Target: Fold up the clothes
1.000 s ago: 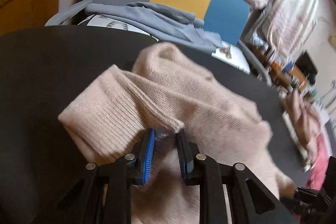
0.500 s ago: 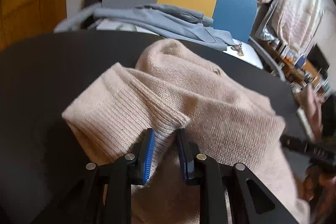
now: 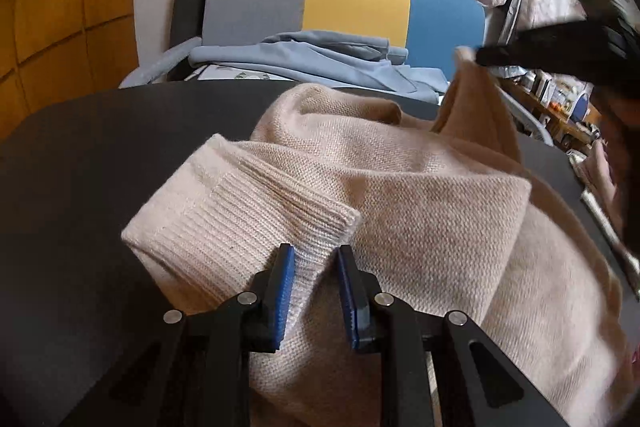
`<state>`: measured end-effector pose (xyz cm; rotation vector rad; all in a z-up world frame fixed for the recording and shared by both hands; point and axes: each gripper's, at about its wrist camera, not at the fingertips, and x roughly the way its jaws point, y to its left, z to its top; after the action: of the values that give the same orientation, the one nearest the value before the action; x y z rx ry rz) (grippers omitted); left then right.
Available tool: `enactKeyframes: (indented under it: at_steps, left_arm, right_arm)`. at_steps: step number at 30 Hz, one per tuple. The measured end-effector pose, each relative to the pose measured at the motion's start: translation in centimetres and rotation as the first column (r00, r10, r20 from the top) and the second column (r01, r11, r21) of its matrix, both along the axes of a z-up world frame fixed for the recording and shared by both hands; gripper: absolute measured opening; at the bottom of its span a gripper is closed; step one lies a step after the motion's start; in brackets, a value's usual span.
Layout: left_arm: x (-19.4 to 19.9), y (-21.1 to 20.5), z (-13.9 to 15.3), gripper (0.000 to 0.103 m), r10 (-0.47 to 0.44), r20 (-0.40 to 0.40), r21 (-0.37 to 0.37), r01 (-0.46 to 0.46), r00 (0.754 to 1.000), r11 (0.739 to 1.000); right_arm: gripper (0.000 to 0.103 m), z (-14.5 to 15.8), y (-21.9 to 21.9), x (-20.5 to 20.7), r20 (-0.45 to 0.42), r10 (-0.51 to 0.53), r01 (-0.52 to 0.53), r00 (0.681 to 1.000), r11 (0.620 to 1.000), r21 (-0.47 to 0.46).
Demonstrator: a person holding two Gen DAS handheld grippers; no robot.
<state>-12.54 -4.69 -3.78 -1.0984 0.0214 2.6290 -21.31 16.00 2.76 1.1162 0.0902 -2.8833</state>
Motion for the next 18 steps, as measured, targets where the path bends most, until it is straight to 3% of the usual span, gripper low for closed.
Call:
enactKeyframes:
  at_steps: [5,7,8,9,13,15,18]
  left_arm:
    - [0.2,-0.3,-0.1,0.021,0.000,0.002,0.018,0.000,1.000,1.000]
    - [0.4,-0.3,-0.1,0.021,0.001,0.004,0.024,-0.001,1.000,1.000]
    - [0.4,-0.1,0.0,0.021,0.003,0.010,0.010,-0.003,1.000,1.000]
    - [0.5,0.0,0.0,0.021,0.006,0.016,-0.004,-0.006,1.000,1.000]
    - [1.6,0.6,0.8,0.022,0.018,0.074,-0.094,-0.011,0.997,0.996]
    - [2.7,0.1,1.2,0.022,0.017,0.117,-0.047,-0.011,0.993,0.999]
    - [3.5,-1.2,1.0,0.023,0.008,0.178,0.119,-0.029,0.984,0.993]
  right_arm:
    - [0.006,-4.1,-0.1,-2.1,0.162,0.092,-0.068,0.982,0.987,-0.146]
    - [0.024,-4.4,0.9,0.5,0.157,0.047,-0.032,0.987,0.995,-0.095]
    - [0.043,-4.4,1.8,1.8,0.145,0.021,-0.006,0.989,0.995,-0.102]
    - [0.053,-4.4,2.8,3.0,0.133,-0.006,0.022,0.991,0.993,-0.118]
    - [0.052,-6.7,7.1,7.7,0.238,-0.063,0.116,0.969,0.969,-0.217]
    - [0.050,-8.2,8.4,9.8,0.297,-0.059,0.137,0.953,0.958,-0.251]
    - [0.051,-9.6,9.2,13.0,0.322,-0.035,0.145,0.946,0.935,-0.323]
